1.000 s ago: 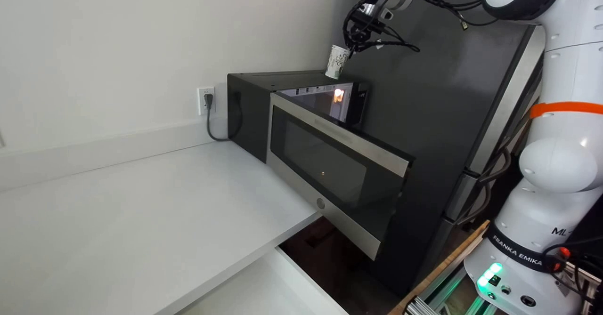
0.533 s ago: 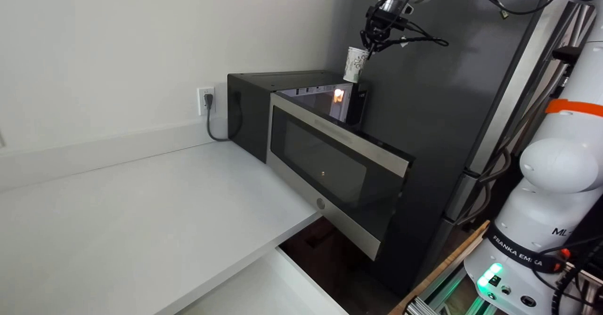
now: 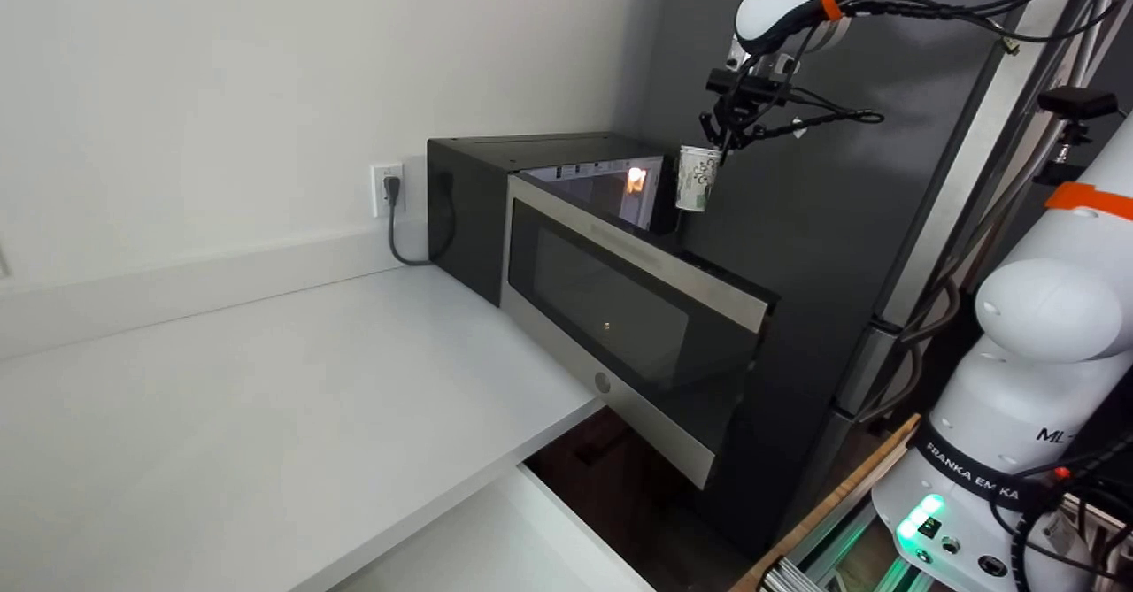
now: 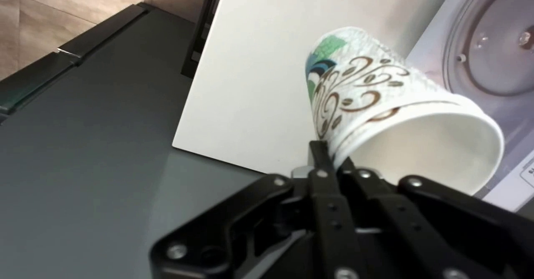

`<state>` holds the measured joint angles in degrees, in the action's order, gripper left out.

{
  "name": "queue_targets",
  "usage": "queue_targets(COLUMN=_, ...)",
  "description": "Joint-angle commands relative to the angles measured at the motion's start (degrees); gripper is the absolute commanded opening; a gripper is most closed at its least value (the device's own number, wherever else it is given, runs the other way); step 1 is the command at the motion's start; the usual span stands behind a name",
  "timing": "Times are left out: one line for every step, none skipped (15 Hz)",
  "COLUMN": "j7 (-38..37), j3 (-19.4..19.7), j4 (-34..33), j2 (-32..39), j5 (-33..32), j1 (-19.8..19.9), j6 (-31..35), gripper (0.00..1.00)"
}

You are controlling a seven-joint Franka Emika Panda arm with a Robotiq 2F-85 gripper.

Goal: Put the cup in the microwave

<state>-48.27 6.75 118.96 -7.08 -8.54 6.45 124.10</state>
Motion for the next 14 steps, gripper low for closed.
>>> queue_targets(j7=0.17, j3=-0.76, j4=-0.68, j2=0.09, j5=0.16, j1=0.76, j6=-0.14, gripper=0.04)
queue_targets(j7=0.18, j3=-0.80, j4=-1.20, j2=0.12, j5=0.16, j1=0.75, j6=-0.14, gripper=0.04)
queue_targets(j7=0.20, j3=-0.80, j4=-1.55, j2=0.13, j5=0.16, j1=0.77, j6=-0.16, gripper=0.01)
queue_targets(j7=-1.35, j3=-1.12, j4=-2.86, j2=1.72, j5=-1.44, j1=0.90, j6=-1.08, gripper=0.01)
queue_targets(j7=0.16, j3=-1.26, j4=-3.41, j2=3.70, j5=-0.32, j1=0.44, j6=-0.42, gripper=0.01)
queue_targets(j7=-0.05, j3=-1.53, j4=-3.56, j2=5.23, j5=-1.44, j1=0.32, j6=0.04, gripper=0.01)
queue_targets(j7=0.90, j3=-1.74, j4=-3.54, j2=7.08, j5=-1.44, j1=-0.03, j6=0.32, gripper=0.01)
queue_targets(j7=0.47, j3=-1.97, j4=-3.44, j2=8.68, j5=-2.35, j1=-0.24, j6=1.01, gripper=0.01)
queue_targets(j7=-0.02, j3=-2.11, j4=-3.39, j2=10.48, j5=-3.33, j1=-0.49, j6=1.85, gripper=0.01)
queue_targets(j7=0.26, j3=-2.16, j4=-3.06, j2=12.30, j5=-3.82, j1=-0.83, j6=3.33, gripper=0.01)
queue_targets(j7=-0.17, j3=-2.02, j4=-2.88, j2=14.11, j5=-5.61, j1=-1.19, j6=6.04, gripper=0.01)
queue_targets(j7=-0.71, j3=-1.71, j4=-2.86, j2=15.65, j5=-8.31, j1=-1.74, j6=8.96, gripper=0.01)
queue_targets(j7=-1.06, j3=-1.32, j4=-3.34, j2=17.43, j5=-10.21, j1=-2.35, j6=11.38, gripper=0.01)
queue_targets(j7=-0.73, j3=-0.99, j4=-3.92, j2=18.96, j5=-11.76, j1=-2.94, j6=13.52, gripper=0.01)
